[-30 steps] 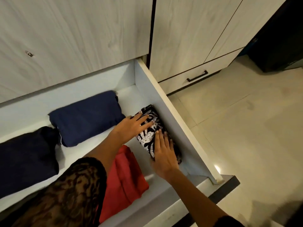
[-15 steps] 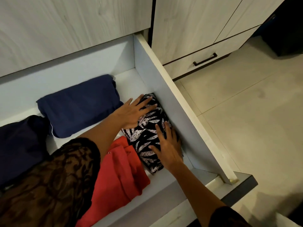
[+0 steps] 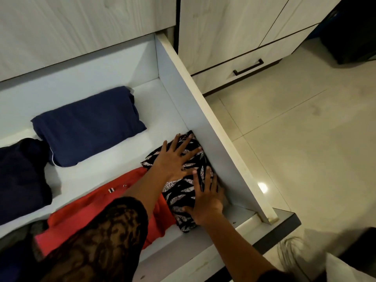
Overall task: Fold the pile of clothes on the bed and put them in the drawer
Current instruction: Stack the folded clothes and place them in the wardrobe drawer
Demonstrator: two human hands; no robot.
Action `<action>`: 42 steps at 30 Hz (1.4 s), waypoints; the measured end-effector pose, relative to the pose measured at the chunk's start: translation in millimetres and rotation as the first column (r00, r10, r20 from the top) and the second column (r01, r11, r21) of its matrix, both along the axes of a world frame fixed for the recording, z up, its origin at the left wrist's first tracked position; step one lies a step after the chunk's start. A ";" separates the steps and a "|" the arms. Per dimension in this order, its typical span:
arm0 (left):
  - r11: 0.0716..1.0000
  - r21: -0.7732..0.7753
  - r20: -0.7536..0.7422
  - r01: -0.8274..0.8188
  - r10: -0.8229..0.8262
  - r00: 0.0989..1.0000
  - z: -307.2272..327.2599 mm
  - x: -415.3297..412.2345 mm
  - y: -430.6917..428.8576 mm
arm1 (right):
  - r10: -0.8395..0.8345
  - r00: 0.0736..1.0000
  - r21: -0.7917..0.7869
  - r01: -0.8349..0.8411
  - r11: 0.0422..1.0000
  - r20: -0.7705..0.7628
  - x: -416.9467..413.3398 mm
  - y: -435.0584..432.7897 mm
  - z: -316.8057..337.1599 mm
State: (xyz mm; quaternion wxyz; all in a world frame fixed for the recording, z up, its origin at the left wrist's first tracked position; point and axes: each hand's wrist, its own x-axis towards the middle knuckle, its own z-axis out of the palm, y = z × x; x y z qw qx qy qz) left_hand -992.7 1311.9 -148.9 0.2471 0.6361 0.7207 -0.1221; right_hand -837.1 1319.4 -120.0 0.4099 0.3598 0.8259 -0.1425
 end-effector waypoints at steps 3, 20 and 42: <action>0.999 0.048 -0.056 -0.001 0.004 0.998 -3.2 6.4 -5.4 | -0.050 0.999 -0.030 0.049 0.998 -0.007 2.1 -1.2 -5.8; 0.742 0.177 -0.197 -0.646 0.670 0.716 4.9 -111.0 -88.4 | 0.108 0.708 0.076 -0.076 0.994 -0.698 -107.9 16.4 14.5; 0.870 0.374 -0.428 -0.321 0.469 0.772 -41.5 -134.0 -197.5 | 0.444 0.737 -0.050 -0.541 0.840 -0.510 -202.8 -16.0 -22.5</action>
